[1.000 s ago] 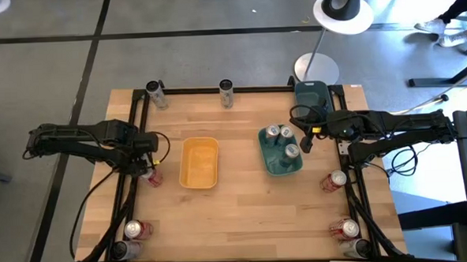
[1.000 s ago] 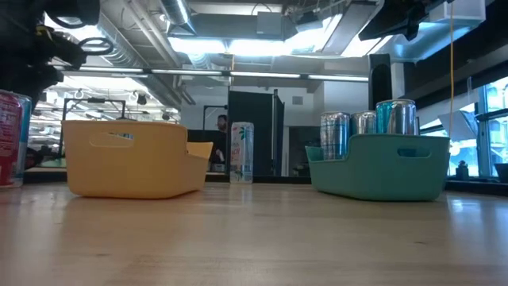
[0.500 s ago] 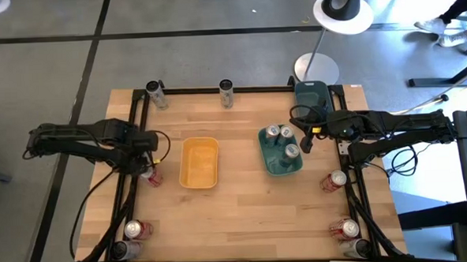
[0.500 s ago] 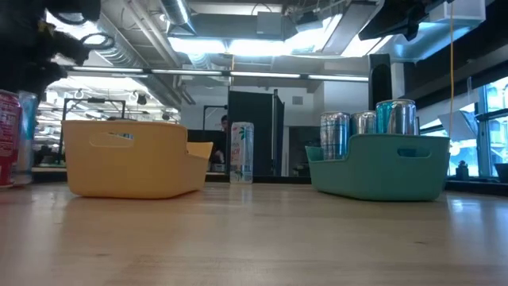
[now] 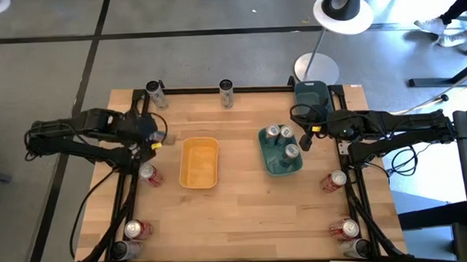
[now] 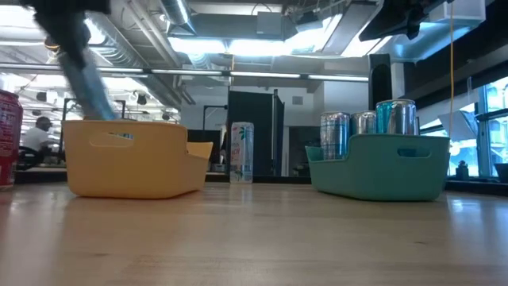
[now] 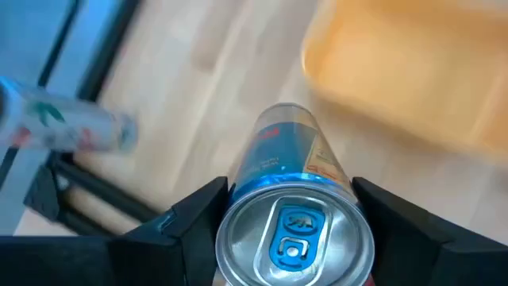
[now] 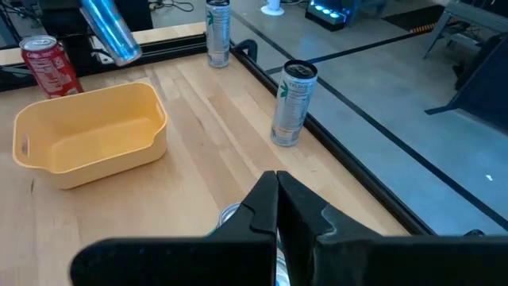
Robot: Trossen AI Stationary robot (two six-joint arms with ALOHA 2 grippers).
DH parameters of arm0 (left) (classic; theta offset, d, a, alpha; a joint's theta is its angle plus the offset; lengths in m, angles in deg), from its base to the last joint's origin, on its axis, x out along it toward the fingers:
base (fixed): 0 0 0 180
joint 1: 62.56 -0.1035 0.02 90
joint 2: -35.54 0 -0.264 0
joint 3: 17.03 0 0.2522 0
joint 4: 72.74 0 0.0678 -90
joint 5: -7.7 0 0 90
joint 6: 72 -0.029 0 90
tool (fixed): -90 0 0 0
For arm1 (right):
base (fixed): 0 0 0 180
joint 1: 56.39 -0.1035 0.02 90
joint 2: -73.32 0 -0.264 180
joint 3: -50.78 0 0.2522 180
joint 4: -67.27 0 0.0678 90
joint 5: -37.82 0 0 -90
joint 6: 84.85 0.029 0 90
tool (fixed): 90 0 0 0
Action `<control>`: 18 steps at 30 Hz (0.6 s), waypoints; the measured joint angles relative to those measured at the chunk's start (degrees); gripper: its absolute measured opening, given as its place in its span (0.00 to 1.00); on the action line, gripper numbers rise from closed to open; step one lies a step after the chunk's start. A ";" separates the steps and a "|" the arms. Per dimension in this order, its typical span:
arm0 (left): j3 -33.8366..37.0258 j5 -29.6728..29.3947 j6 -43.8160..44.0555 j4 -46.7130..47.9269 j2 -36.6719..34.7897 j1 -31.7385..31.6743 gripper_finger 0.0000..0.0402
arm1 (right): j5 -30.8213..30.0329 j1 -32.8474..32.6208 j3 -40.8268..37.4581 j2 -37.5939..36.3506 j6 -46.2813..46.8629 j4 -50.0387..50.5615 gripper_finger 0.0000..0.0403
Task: Sort soda cans
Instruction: Put the blue soda can into the green bin
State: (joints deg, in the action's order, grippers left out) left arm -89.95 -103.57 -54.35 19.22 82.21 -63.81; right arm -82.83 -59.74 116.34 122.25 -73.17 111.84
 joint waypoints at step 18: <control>-3.96 -0.44 -7.74 -41.21 10.98 0.04 0.58 | 7.83 -0.01 0.07 6.57 -2.92 -8.51 0.01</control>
State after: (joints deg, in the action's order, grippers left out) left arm -93.91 -104.01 -62.09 -21.99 93.20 -63.77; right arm -75.00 -59.75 116.40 128.82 -76.09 103.33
